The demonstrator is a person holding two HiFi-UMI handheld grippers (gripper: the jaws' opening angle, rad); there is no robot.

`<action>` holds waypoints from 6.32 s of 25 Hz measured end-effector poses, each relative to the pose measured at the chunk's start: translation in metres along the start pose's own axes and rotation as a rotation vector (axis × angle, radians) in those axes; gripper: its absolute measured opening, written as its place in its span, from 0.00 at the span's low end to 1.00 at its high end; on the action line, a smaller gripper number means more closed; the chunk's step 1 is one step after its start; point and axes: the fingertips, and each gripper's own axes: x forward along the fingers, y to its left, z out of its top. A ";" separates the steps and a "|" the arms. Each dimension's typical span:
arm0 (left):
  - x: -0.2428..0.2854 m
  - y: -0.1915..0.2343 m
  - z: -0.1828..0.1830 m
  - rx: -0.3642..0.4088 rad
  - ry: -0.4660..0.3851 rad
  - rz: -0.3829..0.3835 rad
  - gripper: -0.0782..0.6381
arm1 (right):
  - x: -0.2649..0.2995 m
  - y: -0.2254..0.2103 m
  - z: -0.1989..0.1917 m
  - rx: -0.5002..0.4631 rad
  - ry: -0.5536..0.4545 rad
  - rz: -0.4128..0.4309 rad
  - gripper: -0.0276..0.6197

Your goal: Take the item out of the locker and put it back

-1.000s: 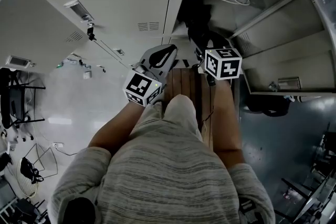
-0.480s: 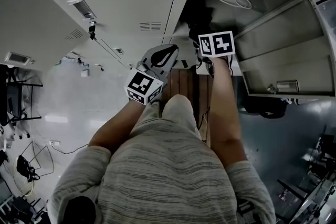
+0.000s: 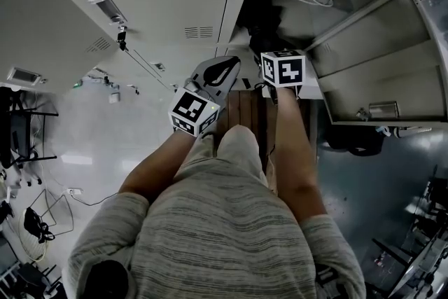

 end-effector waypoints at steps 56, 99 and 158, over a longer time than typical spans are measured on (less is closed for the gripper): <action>-0.013 -0.080 0.054 0.069 -0.040 -0.282 0.13 | -0.224 0.063 -0.008 0.259 -0.762 0.243 0.40; 0.005 -0.095 0.060 0.062 -0.082 -0.339 0.13 | -0.182 0.026 -0.022 0.176 -0.570 0.166 0.40; 0.033 -0.058 0.057 0.010 -0.112 -0.285 0.13 | -0.165 0.004 0.036 0.031 -0.595 0.053 0.46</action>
